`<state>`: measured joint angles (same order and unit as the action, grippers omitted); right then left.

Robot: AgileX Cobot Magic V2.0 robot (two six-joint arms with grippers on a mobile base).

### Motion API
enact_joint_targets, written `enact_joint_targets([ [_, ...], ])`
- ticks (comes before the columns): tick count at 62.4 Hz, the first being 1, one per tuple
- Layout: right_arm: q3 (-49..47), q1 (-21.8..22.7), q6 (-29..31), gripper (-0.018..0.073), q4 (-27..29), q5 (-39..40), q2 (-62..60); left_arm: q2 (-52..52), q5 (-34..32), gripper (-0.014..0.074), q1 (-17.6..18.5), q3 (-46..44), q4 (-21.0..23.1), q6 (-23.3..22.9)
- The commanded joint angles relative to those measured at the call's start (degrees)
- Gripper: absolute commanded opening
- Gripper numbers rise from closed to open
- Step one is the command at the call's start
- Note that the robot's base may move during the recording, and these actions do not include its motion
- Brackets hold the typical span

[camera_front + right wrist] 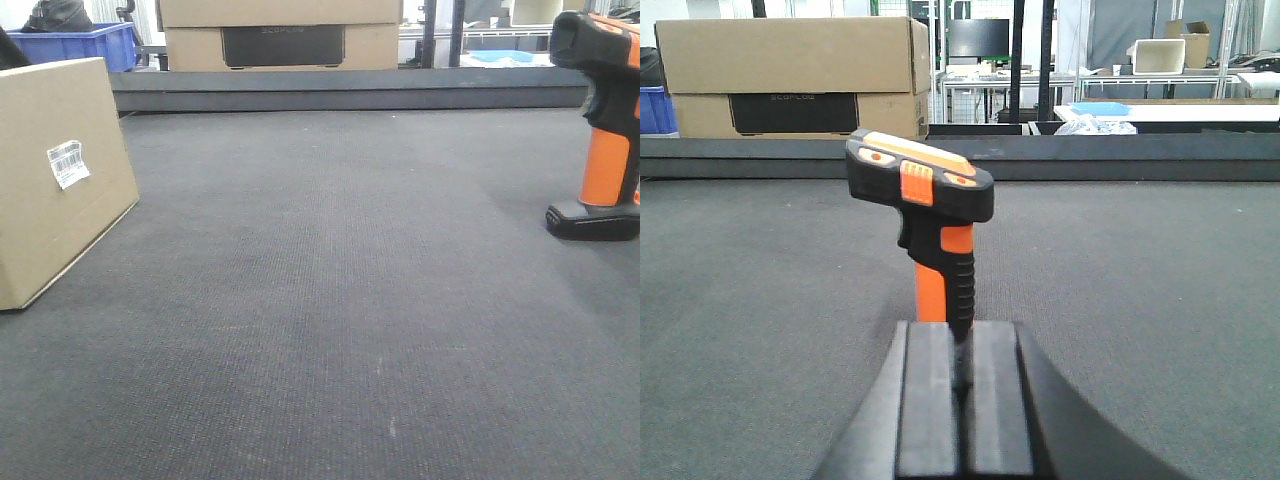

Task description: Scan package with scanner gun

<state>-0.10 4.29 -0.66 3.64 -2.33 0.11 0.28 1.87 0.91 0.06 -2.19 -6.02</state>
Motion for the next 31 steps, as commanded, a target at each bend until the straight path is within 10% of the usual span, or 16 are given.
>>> enact_joint_targets([
  [1, 0.1, -0.25, 0.1, -0.0168, -0.21, 1.05, -0.11, -0.28, -1.87, -0.0091, -0.19, -0.06, -1.1, 0.12],
  [31, 0.1, -0.25, 0.1, -0.0168, -0.21, 1.05, -0.11, -0.28, -2.82, -0.0091, -0.19, -0.06, -1.23, 3.69],
])
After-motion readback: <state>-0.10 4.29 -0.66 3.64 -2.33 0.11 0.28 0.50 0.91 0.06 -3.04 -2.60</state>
